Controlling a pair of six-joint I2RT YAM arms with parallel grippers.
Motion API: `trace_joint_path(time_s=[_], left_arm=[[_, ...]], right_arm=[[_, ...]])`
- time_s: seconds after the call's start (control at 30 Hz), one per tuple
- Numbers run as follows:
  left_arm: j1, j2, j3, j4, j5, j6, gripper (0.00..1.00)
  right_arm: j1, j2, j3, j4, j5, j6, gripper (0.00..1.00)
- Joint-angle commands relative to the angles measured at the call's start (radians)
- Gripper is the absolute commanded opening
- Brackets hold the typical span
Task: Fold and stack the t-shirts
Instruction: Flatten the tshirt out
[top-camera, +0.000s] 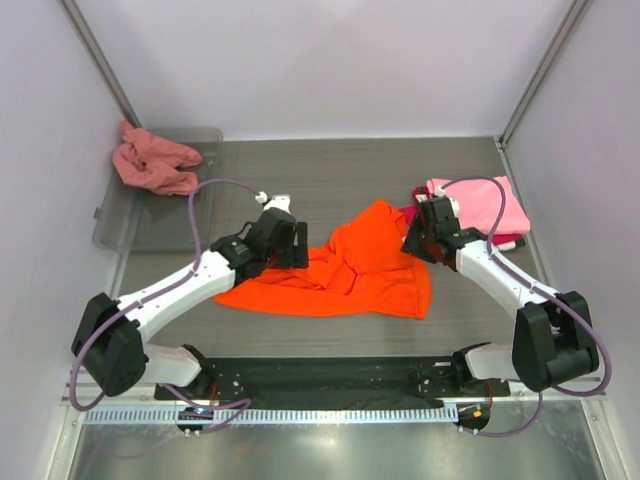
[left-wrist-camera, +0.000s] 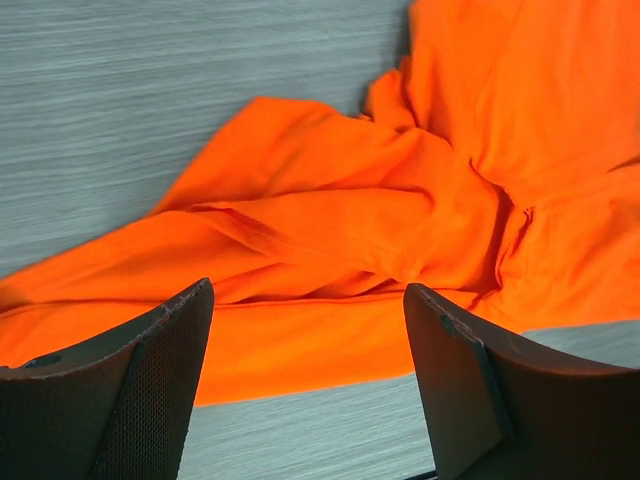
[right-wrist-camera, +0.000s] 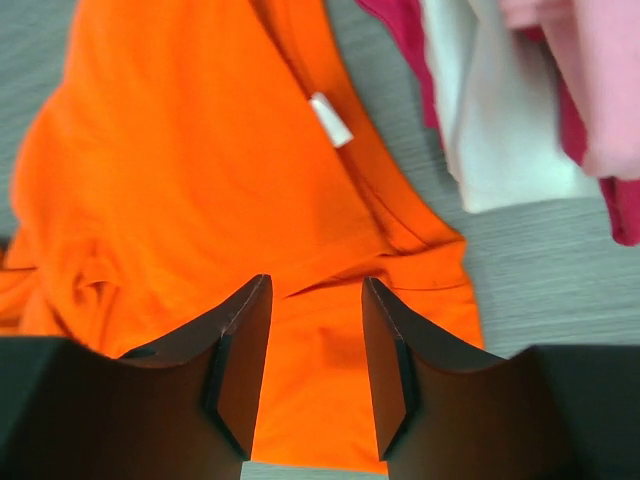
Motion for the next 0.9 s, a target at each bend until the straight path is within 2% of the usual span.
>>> trace_joint_path(time_s=[0.0,0.23,0.43,0.53,0.63,0.67,0.73,0.87], left_arm=[[-0.022,0.024,0.052,0.112,0.039,0.043,0.77],[-0.058,0.101,0.082,0.149,0.060,0.093,0.77],[-0.069,0.138,0.096,0.148,0.063,0.112,0.77],[-0.071,0.149,0.102,0.149,0.069,0.119,0.77],[-0.077,0.168,0.105,0.149,0.085,0.132,0.76],[-0.080,0.175,0.108,0.148,0.091,0.136,0.76],[-0.086,0.187,0.115,0.146,0.105,0.144,0.76],[-0.104,0.237,0.135,0.138,0.117,0.153,0.76]], right_arm=[[-0.003,0.006,-0.006,0.024,0.072,-0.018,0.47],[-0.004,0.125,0.002,0.066,0.117,-0.024,0.48],[-0.006,0.199,0.002,0.097,0.078,-0.009,0.45],[-0.004,0.204,-0.009,0.117,0.072,-0.004,0.37],[-0.004,0.194,-0.006,0.115,0.063,-0.003,0.20],[-0.006,0.187,-0.006,0.110,0.063,-0.001,0.11],[-0.004,0.153,-0.007,0.101,0.066,0.004,0.04],[-0.006,0.107,-0.007,0.075,0.077,0.004,0.01]])
